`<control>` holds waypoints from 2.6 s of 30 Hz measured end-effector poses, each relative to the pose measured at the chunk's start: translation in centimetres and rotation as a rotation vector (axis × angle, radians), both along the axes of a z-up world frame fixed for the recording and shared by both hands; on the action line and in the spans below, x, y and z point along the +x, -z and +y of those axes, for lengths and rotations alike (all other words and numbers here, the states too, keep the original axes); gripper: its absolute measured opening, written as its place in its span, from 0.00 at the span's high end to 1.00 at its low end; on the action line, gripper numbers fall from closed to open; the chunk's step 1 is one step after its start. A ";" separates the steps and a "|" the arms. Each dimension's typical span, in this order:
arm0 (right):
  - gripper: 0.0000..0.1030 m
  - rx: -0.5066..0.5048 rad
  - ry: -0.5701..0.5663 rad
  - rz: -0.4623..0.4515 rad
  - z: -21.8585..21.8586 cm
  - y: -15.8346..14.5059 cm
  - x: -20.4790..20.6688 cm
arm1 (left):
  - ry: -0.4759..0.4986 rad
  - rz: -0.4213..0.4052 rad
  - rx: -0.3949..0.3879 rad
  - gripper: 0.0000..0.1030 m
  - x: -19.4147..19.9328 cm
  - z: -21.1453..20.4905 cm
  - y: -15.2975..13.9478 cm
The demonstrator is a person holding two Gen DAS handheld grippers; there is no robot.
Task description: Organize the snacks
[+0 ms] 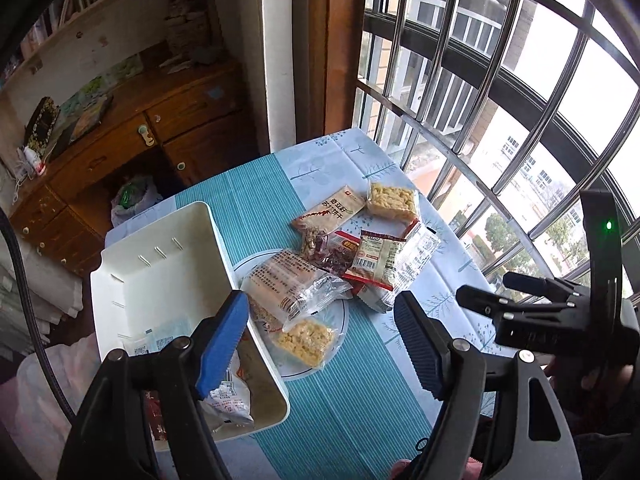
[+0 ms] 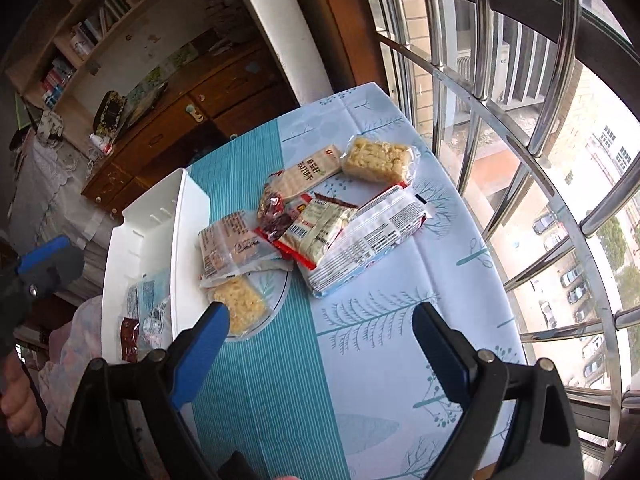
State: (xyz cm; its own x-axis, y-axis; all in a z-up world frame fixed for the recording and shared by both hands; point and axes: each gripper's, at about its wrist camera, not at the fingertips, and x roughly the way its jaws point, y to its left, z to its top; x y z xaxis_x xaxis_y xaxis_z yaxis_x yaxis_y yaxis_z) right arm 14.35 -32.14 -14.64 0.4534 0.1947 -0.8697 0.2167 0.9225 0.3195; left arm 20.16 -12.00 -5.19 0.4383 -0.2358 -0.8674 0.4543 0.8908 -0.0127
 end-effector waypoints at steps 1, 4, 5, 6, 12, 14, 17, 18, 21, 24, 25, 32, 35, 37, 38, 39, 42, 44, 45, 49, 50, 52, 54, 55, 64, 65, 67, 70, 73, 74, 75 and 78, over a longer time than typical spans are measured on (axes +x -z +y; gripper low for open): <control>0.09 0.010 0.018 0.016 -0.6 0.0 0.5 | 0.004 0.006 0.003 0.28 0.2 -0.3 0.2; 0.09 0.082 0.069 0.049 -2.5 0.3 1.8 | 0.019 0.019 0.028 0.28 1.0 -1.5 1.0; 0.09 0.106 0.081 0.051 -3.0 0.4 2.2 | 0.023 0.023 0.036 0.27 1.2 -1.9 1.2; 0.09 0.123 0.092 0.056 -3.6 0.5 2.7 | 0.028 0.032 0.038 0.27 1.5 -2.4 1.5; 0.09 0.193 0.156 0.107 -6.1 1.3 5.5 | 0.079 0.080 0.047 0.27 2.9 -5.0 3.5; 0.09 0.191 0.175 0.128 -6.8 1.7 6.4 | 0.092 0.097 0.045 0.27 3.4 -5.9 4.3; 0.09 0.219 0.209 0.156 -7.8 2.8 7.7 | 0.113 0.117 0.046 0.26 4.3 -7.1 5.8; 0.09 0.232 0.222 0.170 -8.0 3.3 8.1 | 0.117 0.125 0.046 0.25 4.6 -7.4 6.4; 0.09 0.260 0.260 0.220 -8.9 4.8 9.2 | 0.122 0.161 0.044 0.25 5.7 -8.3 8.1; 0.09 0.282 0.303 0.265 -9.5 6.4 10.2 | 0.119 0.217 0.046 0.24 7.1 -9.3 10.0; 0.09 0.295 0.316 0.282 -9.7 7.0 10.5 | 0.118 0.230 0.045 0.24 7.5 -9.5 10.5; 0.09 0.334 0.395 0.393 -10.5 10.6 12.6 | 0.121 0.329 0.050 0.22 9.9 -11.2 14.9; 0.12 0.335 0.428 0.451 -10.6 12.2 13.0 | 0.112 0.366 0.055 0.22 10.8 -11.5 16.7; 0.18 0.339 0.448 0.484 -10.7 13.1 13.3 | 0.100 0.394 0.066 0.22 11.3 -11.6 17.9; 0.19 0.341 0.455 0.496 -10.7 13.5 13.4 | 0.089 0.406 0.081 0.22 11.6 -11.7 18.5; 0.19 0.341 0.458 0.509 -10.8 13.9 13.5 | 0.081 0.416 0.087 0.22 11.9 -11.7 18.9; 0.21 0.341 0.466 0.531 -10.9 14.6 14.1 | 0.059 0.448 0.084 0.22 12.5 -11.9 20.3; 0.24 0.345 0.472 0.544 -11.0 15.0 14.5 | 0.049 0.468 0.076 0.22 12.9 -12.0 20.9; 0.26 0.349 0.474 0.552 -11.0 15.1 14.7 | 0.046 0.474 0.073 0.21 13.0 -12.1 21.1; 0.26 0.356 0.483 0.574 -10.9 15.8 15.2 | 0.051 0.462 0.094 0.14 13.2 -12.6 21.7; 0.26 0.358 0.483 0.578 -10.9 15.9 15.3 | 0.054 0.453 0.098 0.14 13.2 -12.7 21.7; 0.32 0.353 0.487 0.592 -10.8 16.3 15.4 | 0.061 0.444 0.109 0.14 13.1 -13.0 21.8; 0.37 0.333 0.492 0.609 -10.9 16.6 15.4 | 0.054 0.437 0.127 0.14 13.3 -13.4 21.9; 0.37 0.331 0.492 0.611 -10.9 16.8 15.4 | 0.051 0.437 0.127 0.14 13.3 -13.5 22.0; 0.39 0.329 0.474 0.597 -10.7 17.0 15.4 | 0.059 0.429 0.108 0.27 13.4 -15.7 21.6; 0.39 0.330 0.471 0.592 -10.7 17.0 15.4 | 0.060 0.430 0.103 0.30 13.3 -15.9 21.5; 0.39 0.336 0.465 0.585 -10.8 17.0 15.3 | 0.064 0.431 0.090 0.39 13.1 -16.1 21.1; 0.40 0.345 0.454 0.574 -10.8 17.0 15.1 | 0.060 0.482 0.043 0.53 12.3 -15.4 20.4; 0.41 0.353 0.450 0.562 -10.9 16.9 14.9 | 0.054 0.485 0.034 0.56 12.0 -15.2 20.2; 0.42 0.353 0.448 0.559 -10.9 16.9 14.8 | 0.053 0.489 0.035 0.57 11.9 -15.1 20.1; 0.42 0.355 0.446 0.559 -10.8 16.9 14.7 | 0.051 0.494 0.038 0.57 11.7 -15.1 20.1; 0.43 0.363 0.442 0.564 -10.8 16.9 14.3 | 0.053 0.498 0.054 0.57 11.2 -14.7 19.9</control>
State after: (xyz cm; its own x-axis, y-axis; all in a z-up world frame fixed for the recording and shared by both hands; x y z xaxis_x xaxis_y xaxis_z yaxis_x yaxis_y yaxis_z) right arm 28.64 -42.97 -31.57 0.0660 0.4145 -0.9077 0.7560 0.5729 0.3165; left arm 31.35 -26.73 -25.06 -0.0435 -0.1956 -0.9797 0.4489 0.8722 -0.1941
